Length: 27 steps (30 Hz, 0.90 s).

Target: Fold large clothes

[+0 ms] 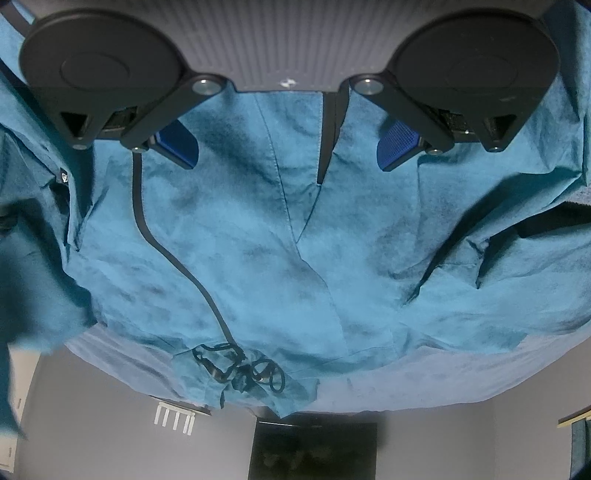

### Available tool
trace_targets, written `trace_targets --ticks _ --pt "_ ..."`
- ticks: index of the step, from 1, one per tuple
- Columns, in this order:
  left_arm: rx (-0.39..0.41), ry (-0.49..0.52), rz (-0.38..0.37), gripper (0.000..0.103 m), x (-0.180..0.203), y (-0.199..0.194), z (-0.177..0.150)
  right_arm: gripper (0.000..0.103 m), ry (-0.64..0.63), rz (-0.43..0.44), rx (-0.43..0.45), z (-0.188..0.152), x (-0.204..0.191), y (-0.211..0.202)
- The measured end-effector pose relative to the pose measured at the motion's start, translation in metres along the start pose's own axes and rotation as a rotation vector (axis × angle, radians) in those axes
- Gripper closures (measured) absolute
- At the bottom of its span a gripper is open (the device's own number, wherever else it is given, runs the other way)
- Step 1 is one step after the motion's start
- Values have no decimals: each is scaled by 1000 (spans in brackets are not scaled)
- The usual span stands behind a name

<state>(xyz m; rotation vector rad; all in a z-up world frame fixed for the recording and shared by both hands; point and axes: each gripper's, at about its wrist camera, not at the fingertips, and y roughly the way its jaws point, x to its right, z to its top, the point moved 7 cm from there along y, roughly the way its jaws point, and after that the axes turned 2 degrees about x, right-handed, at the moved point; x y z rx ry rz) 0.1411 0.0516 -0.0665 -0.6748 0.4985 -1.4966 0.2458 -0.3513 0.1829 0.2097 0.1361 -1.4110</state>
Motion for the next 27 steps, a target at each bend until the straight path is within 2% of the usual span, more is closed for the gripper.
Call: trace_targets --ticks 3,6,9,10,11,12,13,16,18,19,21,23,27 --pt "-3 -11 -11 0 -2 1 -1 100 -63 145 -57 -23 -71 21" --pt "-3 -24 -23 0 -4 0 -1 100 -108 265 -137 -63 -138 35" --pt "-2 -43 -35 0 -6 -1 -1 95 -93 351 -279 -111 -198 49" --pt "-4 -49 -39 0 -7 -1 -2 78 -89 367 -339 -132 -215 48" --pt "-6 -56 -44 0 -8 -1 -2 67 -94 379 -397 -153 -231 42" --pt "-5 -62 -48 0 -9 -1 -2 51 -97 391 -437 -168 -240 42" --pt "-4 -66 -51 0 -10 -2 -2 49 -101 407 -461 -184 -244 35" --pt "0 -70 -57 0 -9 -3 -2 43 -114 396 -479 -205 -244 9" --pt "-3 -66 -52 0 -9 -2 -2 42 -68 356 -501 -214 -228 -14" --pt "-3 -64 -49 0 -8 -2 -2 42 -43 334 -517 -218 -214 -19" --pt "5 -64 -45 0 -8 -3 -1 42 -8 269 -542 -197 -172 -25" --pt "35 -64 -39 0 -6 -9 8 42 28 188 -564 -207 -135 -39" --pt "152 3 -50 0 16 -16 50 40 64 35 -570 -209 -72 -65"
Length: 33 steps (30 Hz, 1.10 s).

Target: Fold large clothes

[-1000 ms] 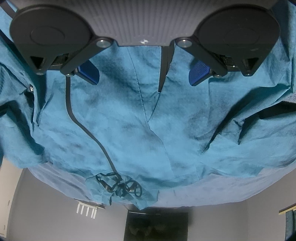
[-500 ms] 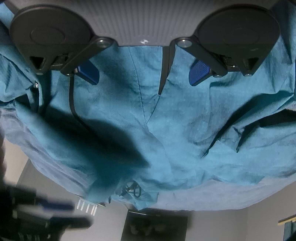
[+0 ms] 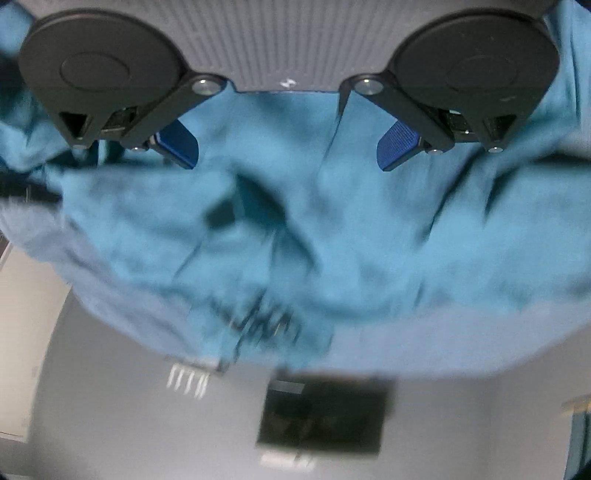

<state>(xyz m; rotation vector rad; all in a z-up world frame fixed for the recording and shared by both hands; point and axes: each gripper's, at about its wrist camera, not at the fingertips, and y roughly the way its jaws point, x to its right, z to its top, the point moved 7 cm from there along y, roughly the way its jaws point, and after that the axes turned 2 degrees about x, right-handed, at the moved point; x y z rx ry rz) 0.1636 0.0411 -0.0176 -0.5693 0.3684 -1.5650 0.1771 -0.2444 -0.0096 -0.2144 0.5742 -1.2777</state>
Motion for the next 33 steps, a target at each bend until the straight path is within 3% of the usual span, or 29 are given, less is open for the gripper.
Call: trace_targets --ticks 2,6,8,10,13,15,17,21,24,27,30,33 --pt "24 69 19 0 19 19 22 40 41 -39 10 -7 21 -4" --pt "-48 228 58 0 60 81 39 41 59 -74 50 -11 41 4" --pt "-77 334 142 0 71 106 40 41 87 -80 42 -13 51 10" --pt "-40 398 228 2 72 115 47 41 143 -72 18 -14 62 15" --pt "31 287 293 2 47 105 67 40 179 -81 5 -13 72 20" --pt "50 165 317 2 18 94 75 40 176 -71 12 -7 71 16" --pt "57 108 348 2 -9 83 74 40 149 -62 24 -5 67 16" --pt "-29 112 388 2 -52 74 53 41 75 -57 51 3 50 12" --pt "-80 115 388 2 -73 67 30 39 14 -59 74 9 40 13" --pt "-94 78 364 2 -85 57 13 25 -23 -97 74 12 38 23" --pt "-67 -10 328 2 -92 43 15 24 -17 -141 -9 2 47 41" --pt "-22 -116 249 1 -98 18 26 22 -8 -160 -25 -3 52 49"
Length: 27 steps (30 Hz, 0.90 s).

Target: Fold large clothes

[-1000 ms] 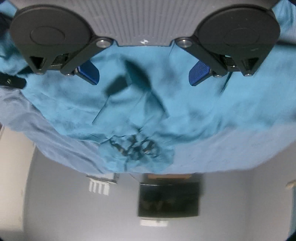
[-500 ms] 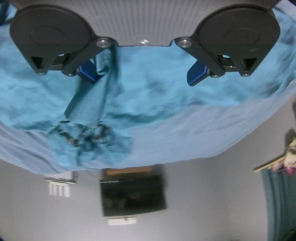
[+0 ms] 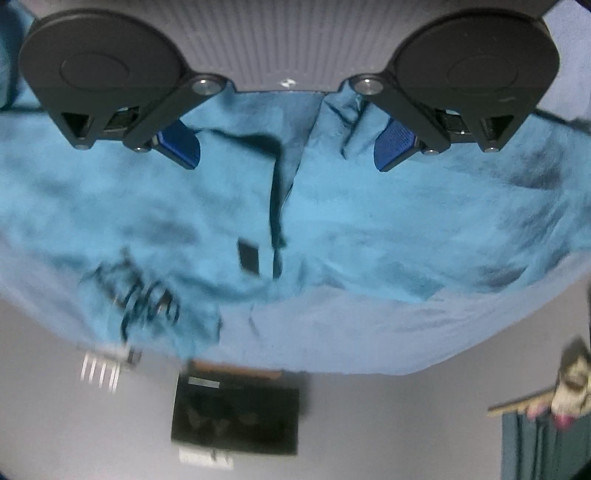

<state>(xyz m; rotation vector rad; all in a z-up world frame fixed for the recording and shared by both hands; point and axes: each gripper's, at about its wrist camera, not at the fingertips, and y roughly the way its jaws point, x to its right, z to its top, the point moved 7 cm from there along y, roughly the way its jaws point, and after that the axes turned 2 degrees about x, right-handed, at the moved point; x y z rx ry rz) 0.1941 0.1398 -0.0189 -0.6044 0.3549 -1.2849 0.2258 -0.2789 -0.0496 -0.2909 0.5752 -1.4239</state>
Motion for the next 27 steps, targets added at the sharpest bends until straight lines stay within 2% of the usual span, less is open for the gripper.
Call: trace_targets --ticks 3,5,7,11,13,16,22,27 --pt "36 -73 -20 1 -30 -27 20 14 -1 4 24 2 -1 -1" --pt "48 -126 -9 1 -62 -44 32 14 -7 1 30 1 -2 -2" --pt "56 -178 48 1 -103 -53 42 14 -18 -1 27 0 -5 -2" --pt "49 -299 238 1 -200 -63 38 14 -52 -2 38 2 -12 -4" --pt "45 -373 281 1 -239 -69 29 14 -72 0 43 2 -16 -5" --pt "24 -468 303 1 -285 -73 11 14 -98 -2 49 2 -21 -6" --pt "12 -618 279 3 -333 -52 -14 14 -134 -7 57 1 -26 -7" --pt "76 -643 319 5 -351 -36 -10 14 -158 -4 82 2 -29 -10"
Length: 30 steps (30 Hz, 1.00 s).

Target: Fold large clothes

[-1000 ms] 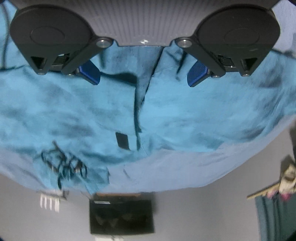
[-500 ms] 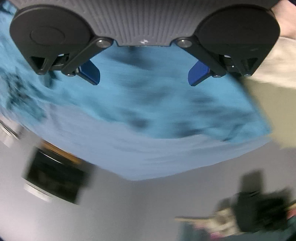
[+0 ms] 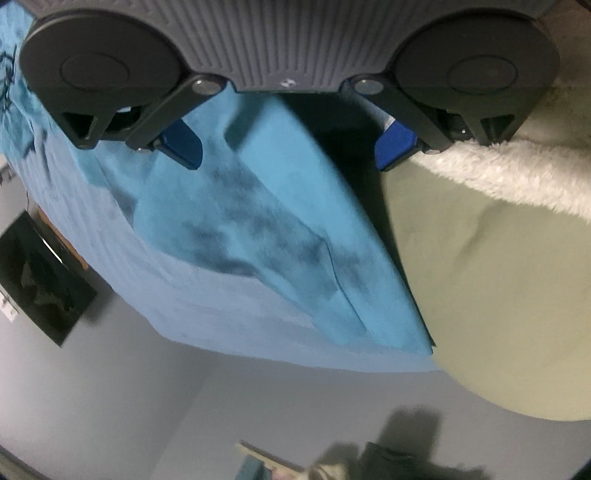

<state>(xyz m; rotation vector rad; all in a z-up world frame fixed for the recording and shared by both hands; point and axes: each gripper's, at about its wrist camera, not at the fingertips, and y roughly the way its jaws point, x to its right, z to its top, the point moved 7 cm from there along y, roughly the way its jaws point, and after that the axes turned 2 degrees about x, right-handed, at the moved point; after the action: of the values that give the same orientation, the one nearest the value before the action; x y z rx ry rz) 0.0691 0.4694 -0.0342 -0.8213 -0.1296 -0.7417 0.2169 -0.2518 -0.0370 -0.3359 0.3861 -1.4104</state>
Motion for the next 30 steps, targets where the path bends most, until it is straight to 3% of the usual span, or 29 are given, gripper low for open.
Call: trace_targets --ticks 1,2,3,5,8,13,18,24,30 --pt "7 -4 -7 7 1 1 2 14 -6 -1 3 0 -1 0" --pt "8 -5 -25 32 4 2 2 14 -11 -1 3 0 -2 0" --pt "-12 0 -69 78 8 4 2 14 -15 0 0 0 -3 0" --pt "-52 -1 -66 83 13 8 -1 14 -16 1 -6 0 -2 1" --pt "-10 43 -47 97 21 2 3 14 -9 2 -5 0 -1 0" --pt "118 9 -97 103 33 -31 22 14 6 -2 -16 0 1 2" --pt "238 128 -190 103 87 -76 45 14 19 -4 -20 0 3 2" --pt "346 312 -439 103 209 -141 42 14 26 -2 -13 1 4 2" --pt "342 496 -740 103 348 -203 -33 14 32 -3 -18 -1 5 4"
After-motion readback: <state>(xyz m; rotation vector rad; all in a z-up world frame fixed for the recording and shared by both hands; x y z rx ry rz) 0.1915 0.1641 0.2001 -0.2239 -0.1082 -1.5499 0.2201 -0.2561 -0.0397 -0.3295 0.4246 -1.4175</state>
